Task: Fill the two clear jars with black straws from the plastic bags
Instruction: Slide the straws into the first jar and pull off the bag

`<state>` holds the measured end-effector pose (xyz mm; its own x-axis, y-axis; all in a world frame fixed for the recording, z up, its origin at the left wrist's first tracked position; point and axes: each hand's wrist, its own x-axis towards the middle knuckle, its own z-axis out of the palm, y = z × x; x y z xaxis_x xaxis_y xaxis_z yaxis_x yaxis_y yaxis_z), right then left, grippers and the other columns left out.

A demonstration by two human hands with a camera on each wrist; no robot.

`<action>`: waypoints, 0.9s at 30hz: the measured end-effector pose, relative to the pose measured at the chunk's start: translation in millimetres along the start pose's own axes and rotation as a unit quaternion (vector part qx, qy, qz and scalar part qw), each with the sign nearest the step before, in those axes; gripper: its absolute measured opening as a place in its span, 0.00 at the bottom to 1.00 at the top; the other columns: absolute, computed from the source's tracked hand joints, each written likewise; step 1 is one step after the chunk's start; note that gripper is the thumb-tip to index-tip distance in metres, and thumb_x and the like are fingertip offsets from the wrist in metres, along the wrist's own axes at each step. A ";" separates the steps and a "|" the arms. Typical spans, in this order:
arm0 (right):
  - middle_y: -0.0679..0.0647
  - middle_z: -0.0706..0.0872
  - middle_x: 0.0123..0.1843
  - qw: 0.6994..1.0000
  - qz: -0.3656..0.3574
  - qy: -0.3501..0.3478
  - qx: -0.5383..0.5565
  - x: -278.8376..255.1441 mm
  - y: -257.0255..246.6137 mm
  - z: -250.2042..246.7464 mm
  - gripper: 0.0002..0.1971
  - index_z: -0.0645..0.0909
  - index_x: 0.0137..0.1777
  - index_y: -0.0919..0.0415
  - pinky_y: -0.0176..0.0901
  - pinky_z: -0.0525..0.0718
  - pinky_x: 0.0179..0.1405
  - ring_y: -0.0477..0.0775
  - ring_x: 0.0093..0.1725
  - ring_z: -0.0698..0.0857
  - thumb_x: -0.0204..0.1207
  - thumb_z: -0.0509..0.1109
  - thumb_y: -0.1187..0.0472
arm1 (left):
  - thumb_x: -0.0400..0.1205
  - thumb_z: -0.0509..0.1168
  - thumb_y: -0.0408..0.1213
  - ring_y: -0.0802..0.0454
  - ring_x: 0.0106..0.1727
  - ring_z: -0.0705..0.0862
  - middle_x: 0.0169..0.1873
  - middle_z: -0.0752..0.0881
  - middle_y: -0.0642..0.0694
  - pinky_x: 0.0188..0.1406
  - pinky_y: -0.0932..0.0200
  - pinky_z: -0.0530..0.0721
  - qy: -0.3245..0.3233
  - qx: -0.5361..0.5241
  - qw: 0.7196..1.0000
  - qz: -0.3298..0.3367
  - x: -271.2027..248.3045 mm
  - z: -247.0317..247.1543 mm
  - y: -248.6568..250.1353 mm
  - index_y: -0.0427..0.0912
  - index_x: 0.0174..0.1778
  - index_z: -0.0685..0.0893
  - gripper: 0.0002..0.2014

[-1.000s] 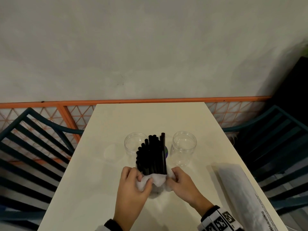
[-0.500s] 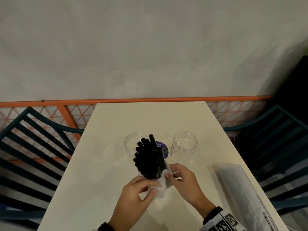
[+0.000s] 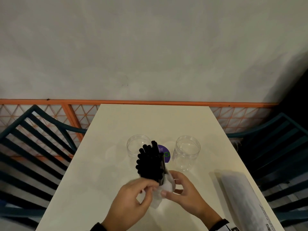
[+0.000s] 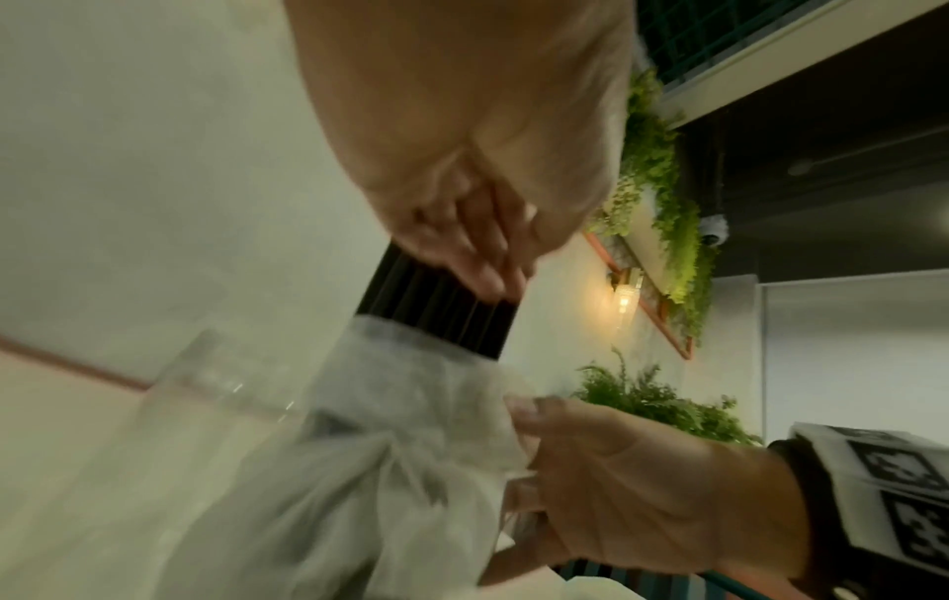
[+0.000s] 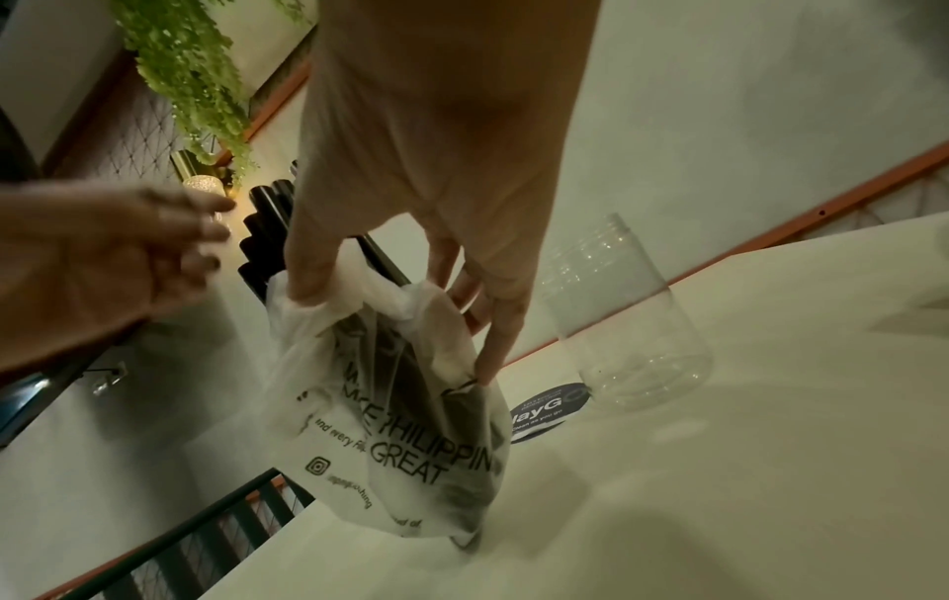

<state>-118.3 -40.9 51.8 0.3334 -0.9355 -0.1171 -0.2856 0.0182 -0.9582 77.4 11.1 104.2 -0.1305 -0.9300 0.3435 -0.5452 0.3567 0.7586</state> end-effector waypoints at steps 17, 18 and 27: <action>0.53 0.86 0.58 0.985 0.141 -0.026 0.098 11.4 23.8 -1.9 0.30 0.74 0.64 0.53 0.43 0.85 0.54 0.49 0.57 0.85 0.59 0.75 0.55 | 0.82 0.49 0.57 0.43 0.78 0.66 0.75 0.72 0.45 0.76 0.45 0.68 -0.041 0.265 0.962 0.041 64.2 53.3 1.7 0.48 0.69 0.74 0.25; 0.52 0.86 0.59 0.984 0.146 -0.032 0.097 12.9 25.1 -1.6 0.29 0.74 0.64 0.53 0.41 0.85 0.52 0.47 0.57 0.85 0.60 0.75 0.57 | 0.81 0.49 0.58 0.44 0.77 0.67 0.75 0.73 0.46 0.76 0.46 0.66 -0.052 0.271 0.960 0.045 63.4 52.8 1.3 0.49 0.70 0.73 0.26; 0.48 0.88 0.54 0.997 0.078 0.007 0.006 15.9 27.6 5.8 0.20 0.78 0.52 0.42 0.32 0.84 0.41 0.44 0.51 0.86 0.60 0.77 0.54 | 0.80 0.55 0.47 0.52 0.64 0.76 0.62 0.84 0.55 0.66 0.53 0.79 -0.030 0.274 0.959 0.059 62.1 38.2 -0.5 0.58 0.66 0.75 0.18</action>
<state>-115.7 -53.2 22.0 0.2726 -0.9261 -0.2607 -0.3222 0.1675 -0.9317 37.9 -50.2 104.0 -0.2563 -0.8953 0.3643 -0.8753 0.3749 0.3055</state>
